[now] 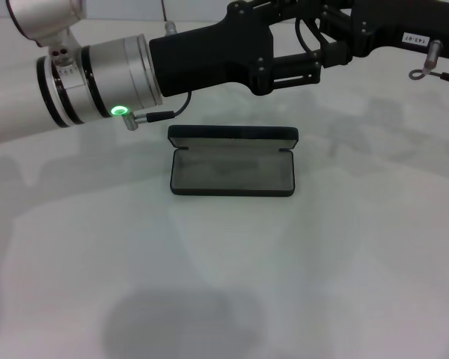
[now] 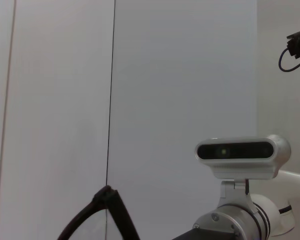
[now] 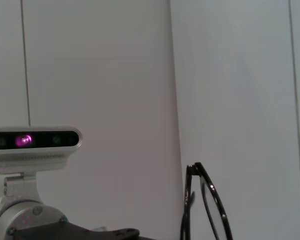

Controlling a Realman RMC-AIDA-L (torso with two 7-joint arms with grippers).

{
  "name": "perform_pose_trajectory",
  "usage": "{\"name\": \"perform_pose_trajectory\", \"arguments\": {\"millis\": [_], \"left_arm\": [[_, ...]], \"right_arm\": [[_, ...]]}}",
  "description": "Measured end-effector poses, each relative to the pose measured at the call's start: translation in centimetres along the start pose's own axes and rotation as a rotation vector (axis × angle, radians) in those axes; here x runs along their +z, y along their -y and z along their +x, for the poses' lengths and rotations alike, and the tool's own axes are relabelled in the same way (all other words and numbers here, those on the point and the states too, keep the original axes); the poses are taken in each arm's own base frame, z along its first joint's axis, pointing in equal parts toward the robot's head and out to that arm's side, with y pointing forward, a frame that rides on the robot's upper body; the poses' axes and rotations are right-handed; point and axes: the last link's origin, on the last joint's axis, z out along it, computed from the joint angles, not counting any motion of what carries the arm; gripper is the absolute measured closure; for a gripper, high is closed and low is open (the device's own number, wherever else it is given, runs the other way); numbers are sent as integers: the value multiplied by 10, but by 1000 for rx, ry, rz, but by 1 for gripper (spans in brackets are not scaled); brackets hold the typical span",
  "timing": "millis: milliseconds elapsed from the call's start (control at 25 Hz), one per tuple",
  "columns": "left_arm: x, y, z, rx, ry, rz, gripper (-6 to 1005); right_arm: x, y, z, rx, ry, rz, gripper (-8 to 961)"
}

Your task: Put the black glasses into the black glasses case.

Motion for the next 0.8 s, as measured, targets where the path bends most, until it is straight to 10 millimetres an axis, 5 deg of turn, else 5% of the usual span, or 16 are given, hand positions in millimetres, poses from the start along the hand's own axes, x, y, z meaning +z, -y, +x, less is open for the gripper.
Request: {"name": "perform_pose_trajectory", "arguments": {"millis": [480, 800], "left_arm": [[-2, 1, 1, 4, -7, 7, 203], [-29, 0, 8, 39, -56, 77, 203]], "right_arm": [[-9, 5, 2, -22, -7, 36, 836], [-17, 9, 4, -43, -28, 77, 836]]}}
